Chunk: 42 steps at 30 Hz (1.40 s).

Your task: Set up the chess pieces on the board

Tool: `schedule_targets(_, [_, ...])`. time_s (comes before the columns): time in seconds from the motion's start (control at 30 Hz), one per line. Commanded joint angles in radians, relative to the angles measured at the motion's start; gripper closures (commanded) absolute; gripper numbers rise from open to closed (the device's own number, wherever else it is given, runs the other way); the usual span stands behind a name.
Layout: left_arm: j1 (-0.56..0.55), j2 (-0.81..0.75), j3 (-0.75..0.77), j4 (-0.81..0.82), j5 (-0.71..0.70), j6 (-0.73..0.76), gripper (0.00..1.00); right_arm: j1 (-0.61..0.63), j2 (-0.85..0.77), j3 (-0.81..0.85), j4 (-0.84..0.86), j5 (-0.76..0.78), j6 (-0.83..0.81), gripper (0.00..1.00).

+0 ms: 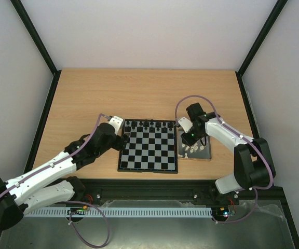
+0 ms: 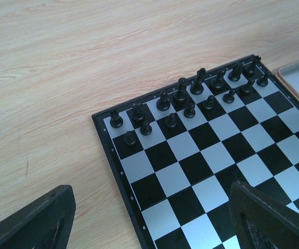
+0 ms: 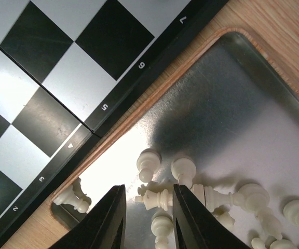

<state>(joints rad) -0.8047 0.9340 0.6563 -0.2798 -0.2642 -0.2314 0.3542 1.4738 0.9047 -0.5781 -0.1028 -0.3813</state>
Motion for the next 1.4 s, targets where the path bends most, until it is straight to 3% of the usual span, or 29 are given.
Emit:
schedule_targets(0.0, [-0.002, 0.005, 0.013, -0.004, 0.005, 0.006, 0.16, 0.008, 0.043, -0.003, -0.030, 0.005, -0.011, 0.74])
schedule_targets(0.43, [-0.001, 0.016, 0.011, 0.002, 0.012, 0.012, 0.16, 0.007, 0.085, -0.026, 0.001, -0.031, -0.016, 0.76])
schedule_targets(0.83, [-0.002, 0.019, 0.010, 0.006, 0.025, 0.014, 0.16, 0.008, 0.133, 0.004, 0.015, -0.040, -0.005, 0.87])
schedule_targets(1.03, [-0.003, 0.017, 0.014, -0.012, 0.005, 0.004, 0.15, 0.008, 0.106, 0.036, -0.032, -0.028, -0.014, 0.95])
schedule_targets(1.37, [0.013, -0.009, 0.013, -0.005, -0.015, 0.001, 0.14, 0.064, -0.081, 0.032, -0.121, -0.108, -0.023, 0.96])
